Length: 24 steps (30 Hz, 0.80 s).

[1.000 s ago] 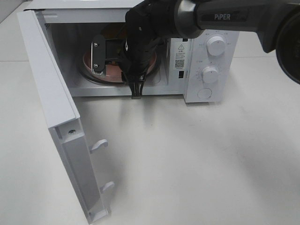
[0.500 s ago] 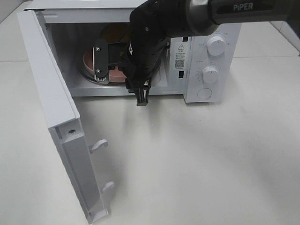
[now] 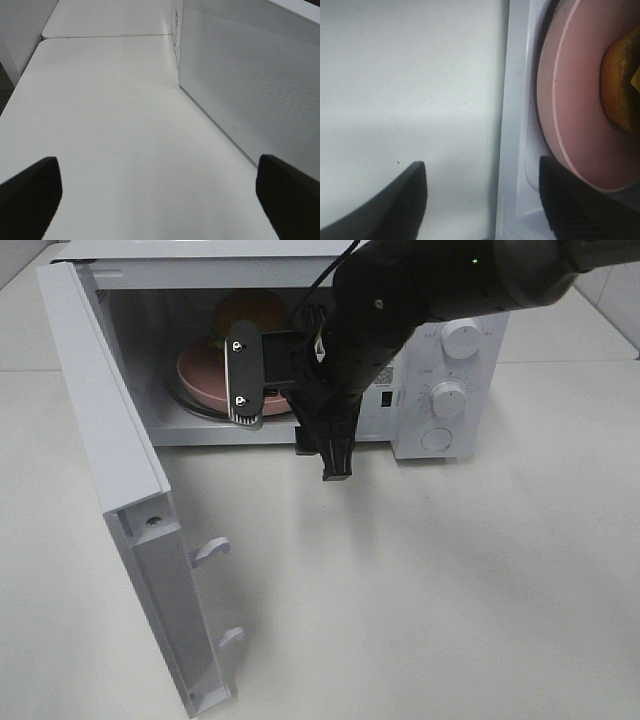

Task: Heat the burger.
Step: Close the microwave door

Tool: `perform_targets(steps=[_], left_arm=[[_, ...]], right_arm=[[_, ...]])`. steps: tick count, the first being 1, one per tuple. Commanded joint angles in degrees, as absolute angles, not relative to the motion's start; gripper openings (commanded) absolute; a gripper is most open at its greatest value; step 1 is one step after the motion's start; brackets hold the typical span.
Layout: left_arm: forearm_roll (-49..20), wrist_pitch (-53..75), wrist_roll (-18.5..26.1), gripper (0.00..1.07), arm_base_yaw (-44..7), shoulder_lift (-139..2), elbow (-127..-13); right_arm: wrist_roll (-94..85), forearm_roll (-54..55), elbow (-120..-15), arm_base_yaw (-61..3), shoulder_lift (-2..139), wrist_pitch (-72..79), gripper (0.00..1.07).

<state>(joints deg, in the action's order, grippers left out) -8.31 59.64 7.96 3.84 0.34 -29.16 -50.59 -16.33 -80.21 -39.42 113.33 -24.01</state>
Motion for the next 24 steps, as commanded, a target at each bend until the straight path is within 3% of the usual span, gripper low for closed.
perform_targets(steps=[1, 9, 15, 24], left_arm=[[-8.14, 59.36, 7.51, 0.98, 3.78, 1.26, -29.05], [-8.14, 59.36, 7.51, 0.98, 3.78, 1.26, -29.05], [-8.14, 59.36, 7.51, 0.98, 3.78, 1.26, -29.05], [-8.14, 59.36, 7.51, 0.98, 3.78, 1.26, -29.05]], right_arm=[[-50.36, -16.56, -75.97, -39.48, 109.49, -20.74, 0.66], [-44.75, -16.04, -64.97, -39.48, 100.44, -16.21, 0.68], [-32.2, -16.04, -56.89, -39.3, 91.44, -16.1, 0.82], [-15.24, -16.04, -52.2, -38.79, 78.84, -25.15, 0.81]])
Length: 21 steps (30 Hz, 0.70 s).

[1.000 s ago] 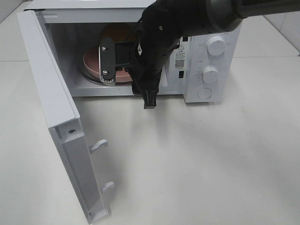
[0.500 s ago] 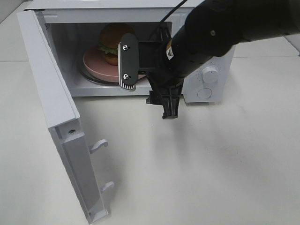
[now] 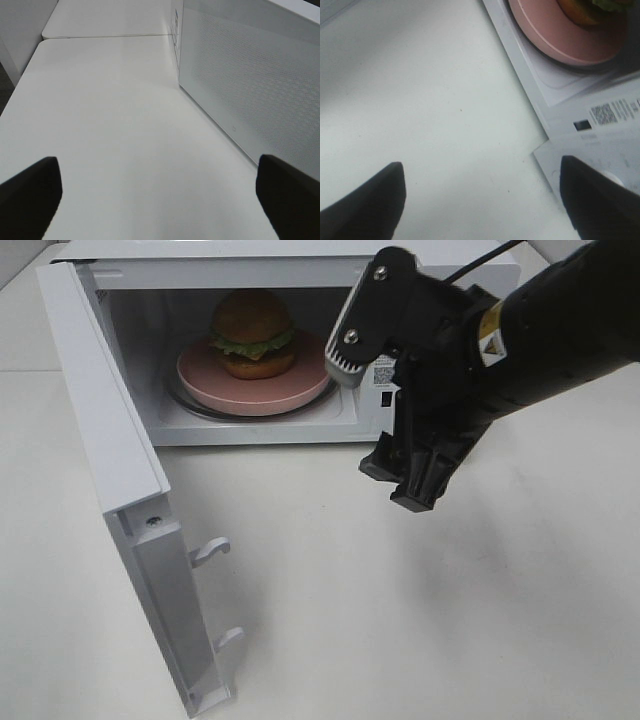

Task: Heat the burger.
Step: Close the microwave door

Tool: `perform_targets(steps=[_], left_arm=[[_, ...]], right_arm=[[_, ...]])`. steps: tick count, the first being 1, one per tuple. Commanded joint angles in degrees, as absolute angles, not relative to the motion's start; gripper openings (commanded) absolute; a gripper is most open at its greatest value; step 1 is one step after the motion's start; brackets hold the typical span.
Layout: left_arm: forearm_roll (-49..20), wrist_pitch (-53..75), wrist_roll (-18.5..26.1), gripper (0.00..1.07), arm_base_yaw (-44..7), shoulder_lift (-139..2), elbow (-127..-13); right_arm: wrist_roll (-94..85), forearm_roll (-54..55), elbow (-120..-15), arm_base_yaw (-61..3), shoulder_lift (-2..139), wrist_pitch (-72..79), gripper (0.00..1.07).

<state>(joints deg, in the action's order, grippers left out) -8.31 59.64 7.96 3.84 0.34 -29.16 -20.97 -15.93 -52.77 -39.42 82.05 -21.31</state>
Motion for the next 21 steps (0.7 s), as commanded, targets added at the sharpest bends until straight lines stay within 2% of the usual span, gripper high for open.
perform_targets(steps=[1, 9, 16, 21], left_arm=[[-8.14, 59.36, 7.51, 0.98, 3.78, 1.26, -29.05], [-8.14, 59.36, 7.51, 0.98, 3.78, 1.26, -29.05], [-8.14, 59.36, 7.51, 0.98, 3.78, 1.26, -29.05], [-8.14, 59.36, 7.51, 0.98, 3.78, 1.26, -29.05]], right_arm=[[-15.24, -16.04, -52.2, -38.79, 78.84, -25.15, 0.81], [-8.77, -13.01, -52.2, -31.34, 70.24, -38.5, 0.79], [0.34, -10.26, -52.2, -19.82, 63.37, -49.56, 0.76], [4.24, -10.66, -52.2, -18.56, 58.84, -58.1, 0.76]])
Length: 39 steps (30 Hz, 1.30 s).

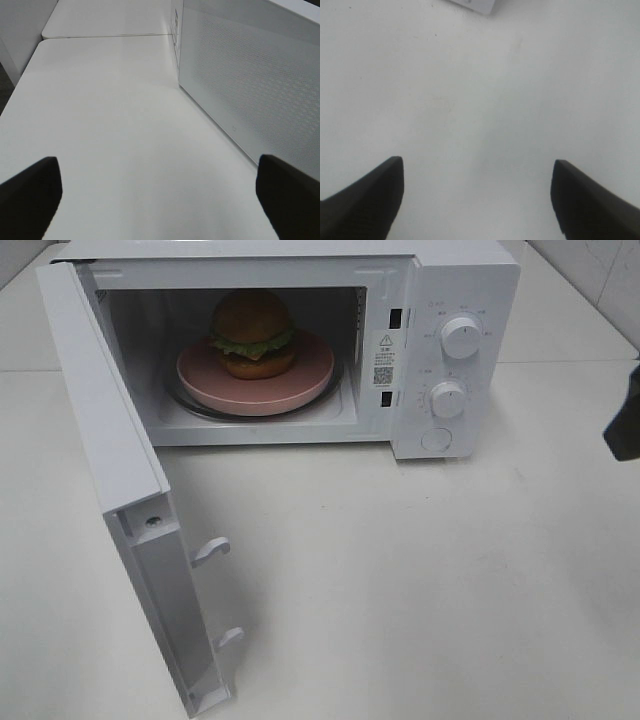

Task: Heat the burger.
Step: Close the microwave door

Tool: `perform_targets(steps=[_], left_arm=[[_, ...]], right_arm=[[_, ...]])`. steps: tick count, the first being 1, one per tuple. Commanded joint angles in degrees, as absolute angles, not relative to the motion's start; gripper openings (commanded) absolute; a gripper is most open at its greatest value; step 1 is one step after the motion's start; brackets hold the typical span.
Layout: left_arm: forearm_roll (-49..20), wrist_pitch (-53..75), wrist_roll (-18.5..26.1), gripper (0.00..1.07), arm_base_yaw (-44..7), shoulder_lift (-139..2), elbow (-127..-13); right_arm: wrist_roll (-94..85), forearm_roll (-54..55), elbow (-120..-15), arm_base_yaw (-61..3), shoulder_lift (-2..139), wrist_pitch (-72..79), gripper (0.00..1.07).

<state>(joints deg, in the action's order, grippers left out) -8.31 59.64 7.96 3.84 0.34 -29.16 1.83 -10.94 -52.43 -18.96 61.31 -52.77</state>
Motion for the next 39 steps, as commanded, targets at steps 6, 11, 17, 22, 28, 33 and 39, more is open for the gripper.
perform_targets(steps=[6, 11, 17, 22, 28, 33, 39], left_arm=[[-8.14, 59.36, 7.51, 0.98, 3.78, 1.26, -29.05], [-8.14, 59.36, 7.51, 0.98, 3.78, 1.26, -29.05], [-8.14, 59.36, 7.51, 0.98, 3.78, 1.26, -29.05], [-8.14, 59.36, 7.51, 0.98, 3.78, 1.26, -29.05], [-8.14, 59.36, 7.51, 0.98, 3.78, 1.26, -29.05], [-8.14, 59.36, 7.51, 0.98, 3.78, 1.26, -29.05], [-8.14, 59.36, 7.51, 0.98, 3.78, 1.26, -29.05]], right_arm=[[5.33, -10.49, -52.2, -18.68, 53.34, -65.95, 0.76], [5.33, -9.91, -51.74, -18.68, 47.44, -66.98, 0.76], [5.33, -9.85, -47.67, -18.68, 38.79, -66.98, 0.77], [5.33, -10.31, -42.69, -18.62, 30.37, -65.78, 0.76], [5.33, -10.31, -39.02, -13.64, 21.26, -61.08, 0.76], [5.5, -10.08, -35.29, -9.45, 10.83, -57.41, 0.76], [5.73, -9.45, -30.54, -6.99, 2.64, -57.3, 0.76]])
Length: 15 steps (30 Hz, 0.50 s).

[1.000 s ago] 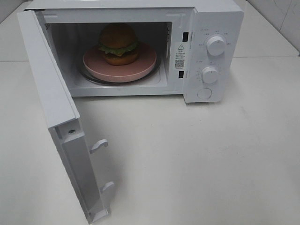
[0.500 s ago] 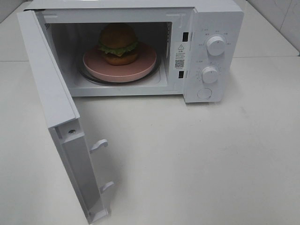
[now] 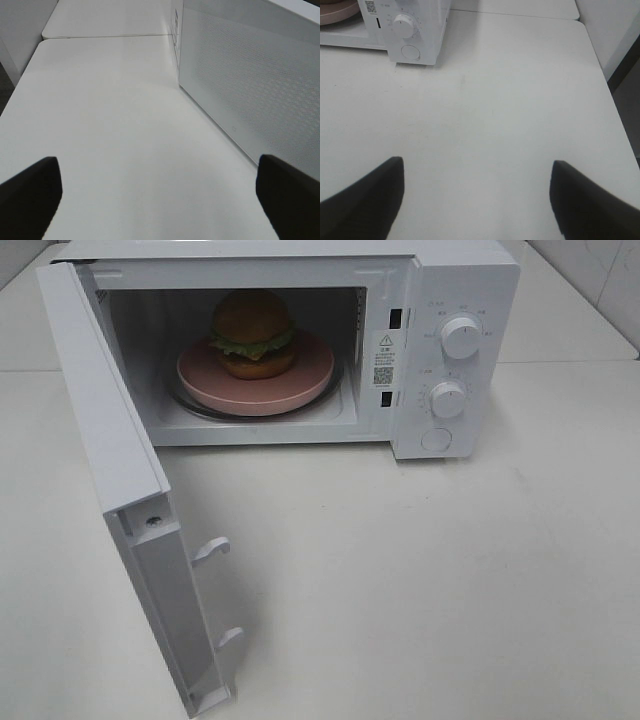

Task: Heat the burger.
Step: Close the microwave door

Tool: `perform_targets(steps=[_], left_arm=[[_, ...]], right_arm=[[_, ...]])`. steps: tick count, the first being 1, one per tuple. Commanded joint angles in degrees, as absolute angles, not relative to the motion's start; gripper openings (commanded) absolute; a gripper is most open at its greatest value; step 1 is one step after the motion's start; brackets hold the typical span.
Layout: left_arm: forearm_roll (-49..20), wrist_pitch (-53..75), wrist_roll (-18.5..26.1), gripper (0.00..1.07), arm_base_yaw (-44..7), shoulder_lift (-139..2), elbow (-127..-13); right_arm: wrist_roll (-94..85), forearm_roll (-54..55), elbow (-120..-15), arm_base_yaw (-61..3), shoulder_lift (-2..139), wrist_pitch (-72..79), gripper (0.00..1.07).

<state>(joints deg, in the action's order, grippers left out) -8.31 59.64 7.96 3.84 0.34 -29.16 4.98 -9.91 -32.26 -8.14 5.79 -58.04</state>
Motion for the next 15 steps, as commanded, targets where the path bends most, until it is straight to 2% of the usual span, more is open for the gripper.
perform_targets(steps=[1, 4, 15], left_arm=[[-8.14, 59.36, 7.51, 0.98, 3.78, 1.26, -29.05], [-8.14, 59.36, 7.51, 0.98, 3.78, 1.26, -29.05], [-8.31, 59.36, 7.51, 0.98, 3.78, 1.26, -29.05]], right_arm=[[5.73, -9.0, -29.79, -6.47, 1.38, -57.18, 0.76], [5.73, -8.48, -28.07, -4.7, -1.83, -55.18, 0.76], [5.79, -8.54, -28.07, -4.7, -1.72, -55.18, 0.76]])
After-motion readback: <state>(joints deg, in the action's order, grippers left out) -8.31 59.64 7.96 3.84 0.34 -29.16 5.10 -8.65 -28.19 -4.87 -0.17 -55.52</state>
